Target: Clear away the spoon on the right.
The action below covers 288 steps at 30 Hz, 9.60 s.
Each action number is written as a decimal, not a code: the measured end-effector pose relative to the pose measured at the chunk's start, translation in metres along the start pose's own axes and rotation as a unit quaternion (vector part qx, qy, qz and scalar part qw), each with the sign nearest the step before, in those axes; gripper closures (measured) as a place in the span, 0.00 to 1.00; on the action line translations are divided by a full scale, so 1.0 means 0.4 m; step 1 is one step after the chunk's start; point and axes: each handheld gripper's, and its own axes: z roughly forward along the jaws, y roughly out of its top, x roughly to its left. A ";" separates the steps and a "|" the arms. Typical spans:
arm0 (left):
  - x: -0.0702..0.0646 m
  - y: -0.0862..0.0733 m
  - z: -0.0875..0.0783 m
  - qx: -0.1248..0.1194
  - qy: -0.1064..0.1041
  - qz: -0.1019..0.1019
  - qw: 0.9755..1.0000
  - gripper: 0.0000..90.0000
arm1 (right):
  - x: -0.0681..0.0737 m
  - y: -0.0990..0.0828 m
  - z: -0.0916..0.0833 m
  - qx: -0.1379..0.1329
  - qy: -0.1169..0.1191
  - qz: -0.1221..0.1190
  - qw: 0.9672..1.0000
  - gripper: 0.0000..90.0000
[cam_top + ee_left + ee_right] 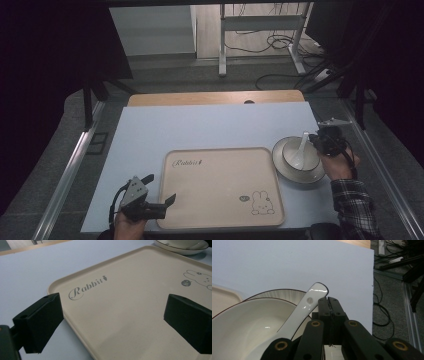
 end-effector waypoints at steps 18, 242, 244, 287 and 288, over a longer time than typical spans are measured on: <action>-0.002 0.000 0.000 0.001 0.000 0.002 1.000 0.03 | 0.089 0.046 0.029 -0.006 0.056 -0.037 0.998 1.00; -0.008 0.004 -0.002 -0.004 -0.002 0.008 1.000 0.03 | 0.417 -0.126 -0.012 0.053 0.230 -0.156 0.959 1.00; -0.008 0.004 -0.002 -0.004 -0.002 0.009 1.000 0.03 | 0.418 -0.128 -0.010 0.054 0.230 -0.153 0.959 1.00; -0.008 0.004 -0.001 -0.003 -0.001 0.009 1.000 0.03 | 0.377 -0.128 -0.011 0.024 0.211 -0.122 0.970 0.78; -0.008 0.004 -0.001 -0.003 -0.001 0.009 1.000 0.03 | 0.377 -0.127 -0.013 0.021 0.209 -0.122 0.970 0.76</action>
